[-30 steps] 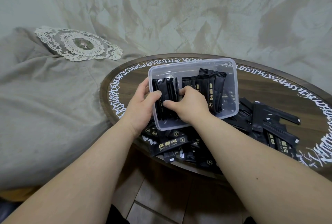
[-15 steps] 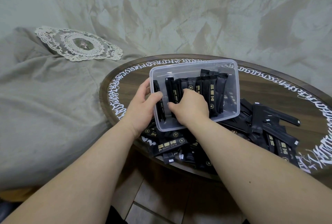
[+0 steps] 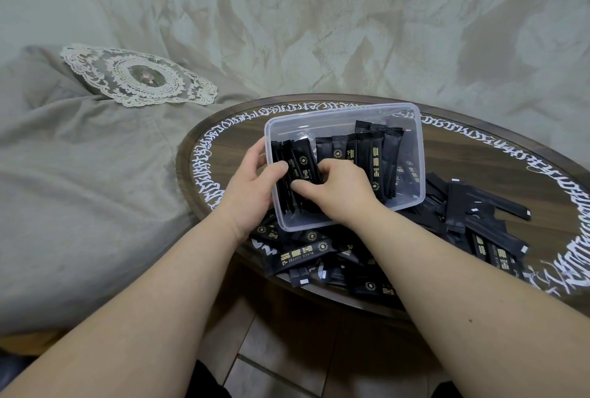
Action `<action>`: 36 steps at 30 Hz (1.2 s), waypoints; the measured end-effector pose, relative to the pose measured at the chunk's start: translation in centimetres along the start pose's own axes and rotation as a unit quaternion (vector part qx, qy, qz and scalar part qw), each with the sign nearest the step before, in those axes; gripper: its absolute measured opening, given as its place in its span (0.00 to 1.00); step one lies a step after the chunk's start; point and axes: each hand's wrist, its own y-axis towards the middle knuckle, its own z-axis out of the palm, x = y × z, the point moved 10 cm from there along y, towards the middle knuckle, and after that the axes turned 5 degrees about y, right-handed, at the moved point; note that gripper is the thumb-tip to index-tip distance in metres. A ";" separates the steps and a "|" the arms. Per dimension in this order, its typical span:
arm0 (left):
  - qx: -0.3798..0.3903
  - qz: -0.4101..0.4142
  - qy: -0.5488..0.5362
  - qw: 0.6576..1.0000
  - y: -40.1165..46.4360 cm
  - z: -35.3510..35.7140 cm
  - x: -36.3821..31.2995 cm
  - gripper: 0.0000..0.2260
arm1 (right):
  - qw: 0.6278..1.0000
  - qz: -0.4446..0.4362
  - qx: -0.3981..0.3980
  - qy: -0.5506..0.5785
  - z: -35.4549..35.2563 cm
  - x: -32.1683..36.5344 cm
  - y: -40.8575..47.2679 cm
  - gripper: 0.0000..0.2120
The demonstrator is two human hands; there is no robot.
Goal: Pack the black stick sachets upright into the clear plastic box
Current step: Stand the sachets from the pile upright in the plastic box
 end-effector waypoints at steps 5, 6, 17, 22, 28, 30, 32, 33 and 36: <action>0.006 0.000 -0.018 1.000 -0.1 0.2 0.1 0.20 | 0.996 -0.004 -0.029 -0.079 -0.4 0.1 0.0 0.14; 0.007 -0.001 -0.016 1.000 -0.1 0.2 0.1 0.20 | 0.993 -0.001 -0.040 -0.107 -0.5 -0.1 0.0 0.15; 0.001 -0.010 0.014 1.000 -0.1 0.2 0.2 0.25 | 0.998 -0.039 0.002 -0.043 0.1 0.4 -0.4 0.13; -0.005 -0.019 0.016 1.000 -0.1 0.2 0.4 0.25 | 0.998 -0.034 -0.026 -0.054 -0.1 0.2 0.1 0.19; 0.003 -0.022 0.023 0.999 -0.2 0.2 0.4 0.29 | 0.999 -0.028 -0.026 -0.029 -0.1 0.1 0.4 0.22; 0.002 -0.022 0.024 0.999 -0.2 0.1 0.5 0.28 | 1.000 -0.019 -0.021 0.010 -0.2 -0.1 0.2 0.22; -0.001 -0.022 0.014 1.000 -0.1 0.2 0.5 0.26 | 1.000 -0.020 -0.015 0.017 -0.2 -0.2 0.1 0.17; -0.002 -0.021 0.011 1.000 -0.1 0.2 0.5 0.25 | 1.000 -0.021 -0.012 0.017 -0.1 -0.2 0.1 0.14; -0.004 -0.021 0.012 1.000 -0.1 0.3 0.4 0.25 | 0.999 -0.019 -0.001 0.034 0.3 -0.3 0.3 0.09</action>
